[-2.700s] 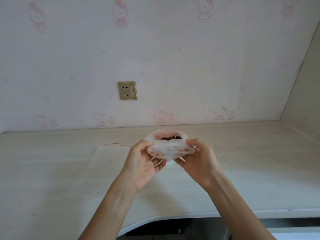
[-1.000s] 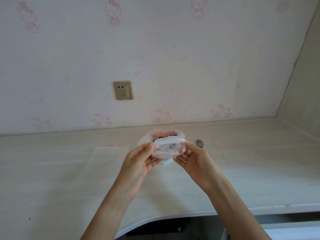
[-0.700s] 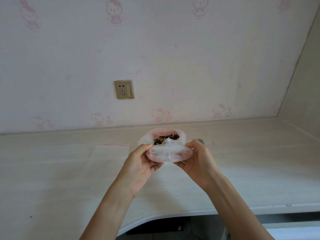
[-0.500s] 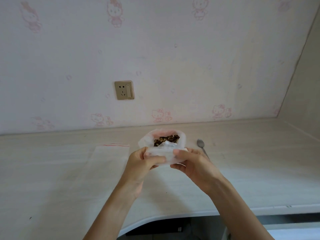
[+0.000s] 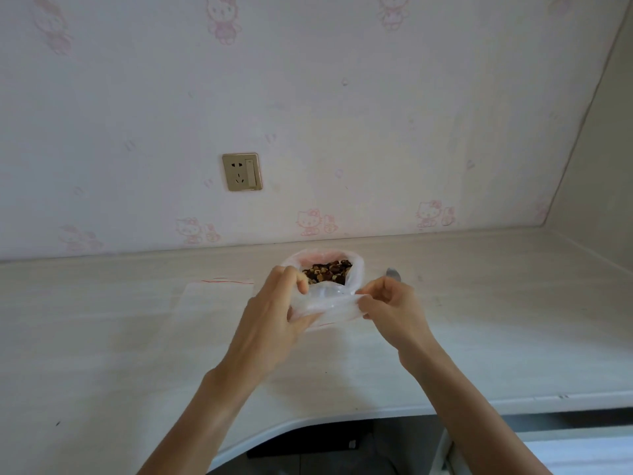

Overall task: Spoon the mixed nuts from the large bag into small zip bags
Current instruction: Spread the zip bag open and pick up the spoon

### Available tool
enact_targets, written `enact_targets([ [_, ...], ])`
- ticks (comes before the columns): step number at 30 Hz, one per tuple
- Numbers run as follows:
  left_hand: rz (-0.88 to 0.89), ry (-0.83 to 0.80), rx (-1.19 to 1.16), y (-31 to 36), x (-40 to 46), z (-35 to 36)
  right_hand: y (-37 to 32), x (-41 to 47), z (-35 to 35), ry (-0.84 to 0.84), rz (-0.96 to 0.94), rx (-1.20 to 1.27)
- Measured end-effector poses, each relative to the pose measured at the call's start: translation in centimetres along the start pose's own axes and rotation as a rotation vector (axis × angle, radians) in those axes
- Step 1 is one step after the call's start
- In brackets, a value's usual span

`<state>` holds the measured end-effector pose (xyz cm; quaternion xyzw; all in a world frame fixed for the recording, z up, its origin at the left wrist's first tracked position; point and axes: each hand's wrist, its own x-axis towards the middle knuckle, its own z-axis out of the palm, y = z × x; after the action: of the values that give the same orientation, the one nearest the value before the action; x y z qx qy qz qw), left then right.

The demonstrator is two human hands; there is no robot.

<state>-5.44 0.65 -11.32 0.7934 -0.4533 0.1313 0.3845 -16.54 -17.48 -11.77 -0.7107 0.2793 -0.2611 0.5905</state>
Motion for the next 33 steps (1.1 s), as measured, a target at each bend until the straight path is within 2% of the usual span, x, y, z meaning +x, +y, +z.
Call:
enact_targets([
  [3, 0.157, -0.082, 0.022, 0.2, 0.2, -0.3, -0.5, -0.2, 0.0, -0.013, -0.085, -0.055],
  [7, 0.1, -0.094, -0.165, 0.3, 0.6, -0.6, -1.1, -0.4, -0.9, -0.135, -0.192, -0.107],
  [9, 0.058, -0.102, -0.171, 0.3, 0.8, -0.7, -1.3, -0.2, -1.1, -0.212, -0.267, -0.159],
  [12, -0.029, -0.165, 0.035, 0.8, 1.2, -0.3, -2.0, -0.5, -0.7, -0.268, -0.425, -0.333],
  [15, -0.063, -0.167, 0.261, 1.7, 1.5, 0.0, -2.4, -0.9, 0.1, -0.236, -0.559, -0.57],
  [17, -0.083, -0.188, 0.328, 2.0, 1.6, 0.1, -2.5, -0.9, 0.6, -0.213, -0.513, -0.69],
  [21, -0.105, -0.329, 0.348, 1.7, 2.0, 0.4, -2.8, -0.6, 1.5, -0.188, -0.44, -0.905],
  [23, -0.109, -0.393, 0.372, 1.6, 2.2, 0.5, -2.9, -0.5, 1.6, -0.22, -0.438, -0.949],
  [28, -0.123, -0.519, 0.48, 1.4, 2.8, 0.5, -2.7, 0.1, 1.6, -0.329, -0.549, -1.296],
  [33, -0.152, -0.664, 0.512, 0.5, 3.0, 1.3, -1.9, 1.0, 1.6, -0.455, -0.548, -1.387],
])
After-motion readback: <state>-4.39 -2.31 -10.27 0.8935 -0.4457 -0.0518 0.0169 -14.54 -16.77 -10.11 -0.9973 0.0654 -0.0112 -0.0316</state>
